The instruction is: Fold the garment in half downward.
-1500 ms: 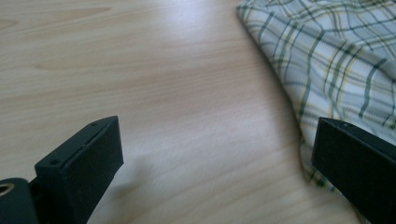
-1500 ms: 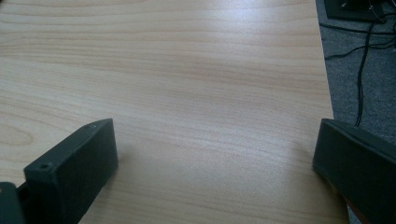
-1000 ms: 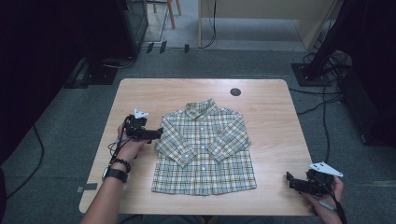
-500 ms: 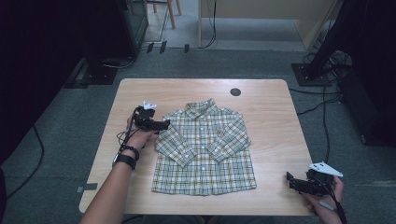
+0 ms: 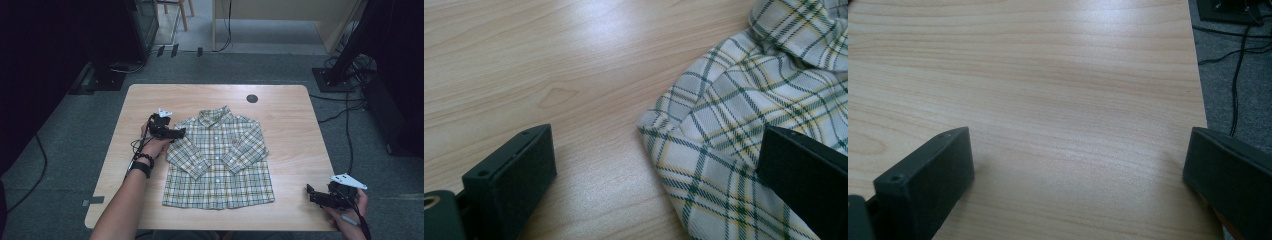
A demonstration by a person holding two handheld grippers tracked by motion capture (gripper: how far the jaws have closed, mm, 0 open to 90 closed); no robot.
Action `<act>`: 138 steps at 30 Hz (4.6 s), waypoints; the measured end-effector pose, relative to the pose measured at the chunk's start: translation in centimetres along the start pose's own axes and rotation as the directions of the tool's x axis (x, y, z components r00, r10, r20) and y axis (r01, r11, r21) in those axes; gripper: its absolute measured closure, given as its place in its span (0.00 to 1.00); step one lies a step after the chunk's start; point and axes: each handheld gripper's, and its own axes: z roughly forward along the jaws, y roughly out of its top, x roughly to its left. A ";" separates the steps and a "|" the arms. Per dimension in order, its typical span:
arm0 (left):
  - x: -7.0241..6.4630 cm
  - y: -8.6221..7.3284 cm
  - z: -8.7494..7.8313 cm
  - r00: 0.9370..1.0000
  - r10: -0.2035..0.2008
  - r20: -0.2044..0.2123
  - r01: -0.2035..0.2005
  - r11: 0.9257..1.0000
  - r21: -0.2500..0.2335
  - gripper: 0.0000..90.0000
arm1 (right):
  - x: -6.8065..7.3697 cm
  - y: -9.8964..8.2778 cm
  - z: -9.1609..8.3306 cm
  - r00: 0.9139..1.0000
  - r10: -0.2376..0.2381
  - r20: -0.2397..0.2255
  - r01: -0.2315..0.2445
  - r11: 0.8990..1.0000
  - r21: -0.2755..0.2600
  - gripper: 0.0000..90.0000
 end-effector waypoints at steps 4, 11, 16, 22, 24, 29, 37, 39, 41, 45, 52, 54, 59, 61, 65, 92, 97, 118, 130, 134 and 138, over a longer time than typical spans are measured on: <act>-0.2 -0.1 0.0 1.000 0.025 -0.016 -0.025 1.000 0.008 0.03 | 0.0 0.0 0.0 1.000 0.000 0.000 0.000 1.000 0.000 0.00; -0.3 0.0 0.0 1.000 0.013 -0.028 -0.013 1.000 0.008 0.03 | -0.1 0.2 0.1 1.000 0.004 -0.013 -0.004 1.000 -0.003 0.00; -0.2 0.0 0.1 1.000 0.013 -0.028 -0.013 1.000 0.008 0.03 | -0.1 0.6 0.4 0.999 -0.007 -0.042 0.007 1.000 -0.002 0.01; -0.2 0.0 0.1 1.000 0.019 -0.023 -0.018 1.000 0.009 0.03 | 1.4 1.7 0.9 0.999 -0.030 -0.041 0.030 0.999 -0.014 0.02; -0.2 0.0 0.1 1.000 0.021 -0.022 -0.020 1.000 0.010 0.03 | 1.9 2.4 1.0 0.998 -0.036 -0.044 0.035 0.999 -0.029 0.02; -0.2 0.0 0.1 1.000 0.021 -0.022 -0.021 1.000 0.010 0.03 | 3.2 4.1 1.6 0.995 -0.069 -0.074 0.066 0.997 -0.039 0.02; -0.2 0.0 0.1 1.000 0.020 -0.022 -0.020 1.000 0.009 0.03 | 5.2 6.9 2.9 0.991 -0.073 -0.114 0.066 0.996 -0.064 0.02; -0.2 0.0 0.1 1.000 0.020 -0.022 -0.020 1.000 0.009 0.03 | 5.6 7.4 3.1 0.989 -0.080 -0.124 0.073 0.995 -0.065 0.02; -0.2 0.0 0.1 1.000 0.020 -0.022 -0.020 1.000 0.010 0.03 | 6.1 8.0 3.5 0.987 -0.094 -0.129 0.086 0.994 -0.068 0.02; -0.2 0.0 0.1 1.000 0.020 -0.022 -0.020 1.000 0.009 0.03 | 6.8 8.9 4.1 0.984 -0.116 -0.134 0.108 0.992 -0.066 0.02; -0.2 0.0 0.1 1.000 0.020 -0.022 -0.020 1.000 0.009 0.03 | 8.1 10.8 5.3 0.978 -0.151 -0.147 0.143 0.988 -0.065 0.02; -0.2 0.0 0.1 1.000 0.020 -0.022 -0.020 1.000 0.009 0.03 | 8.4 11.5 5.7 0.976 -0.144 -0.163 0.136 0.989 -0.060 0.02; -0.2 0.0 0.1 1.000 0.020 -0.022 -0.020 1.000 0.009 0.03 | 9.4 12.8 6.8 0.972 -0.143 -0.189 0.135 0.989 -0.050 0.02; -0.2 0.0 0.1 1.000 0.019 -0.022 -0.019 1.000 0.009 0.03 | 9.8 13.3 7.4 0.971 -0.154 -0.183 0.148 0.988 -0.046 0.02; -0.2 0.0 0.1 1.000 0.020 -0.022 -0.020 1.000 0.010 0.03 | 10.1 14.2 8.3 0.970 -0.164 -0.180 0.160 0.986 -0.039 0.02; -0.2 0.0 0.1 1.000 0.020 -0.022 -0.020 1.000 0.009 0.03 | 12.3 18.4 14.6 0.971 -0.098 -0.219 0.097 0.995 -0.015 0.10; -0.2 0.0 0.1 1.000 0.020 -0.022 -0.020 1.000 0.010 0.03 | 12.9 18.6 16.0 0.976 -0.104 -0.189 0.108 0.994 0.011 0.14; -1.1 -0.4 -0.6 0.992 0.108 0.060 -0.104 0.992 -0.066 0.48 | 13.3 17.1 16.7 0.974 -0.134 -0.182 0.123 0.990 -0.070 0.64; 0.7 -0.3 -0.9 0.985 -0.094 0.145 0.101 0.994 -0.045 0.85 | 13.0 17.7 16.7 0.975 -0.028 -0.221 0.027 1.000 -0.009 0.94; 1.2 0.2 -0.9 0.978 -0.164 0.132 0.170 0.985 -0.040 0.47 | 12.8 17.9 16.6 0.968 -0.016 -0.249 0.018 1.000 0.007 0.67; 1.8 0.4 -0.7 0.971 -0.229 0.068 0.232 0.972 -0.045 0.38 | 12.3 18.1 16.3 0.975 0.015 -0.224 -0.019 1.000 -0.016 0.65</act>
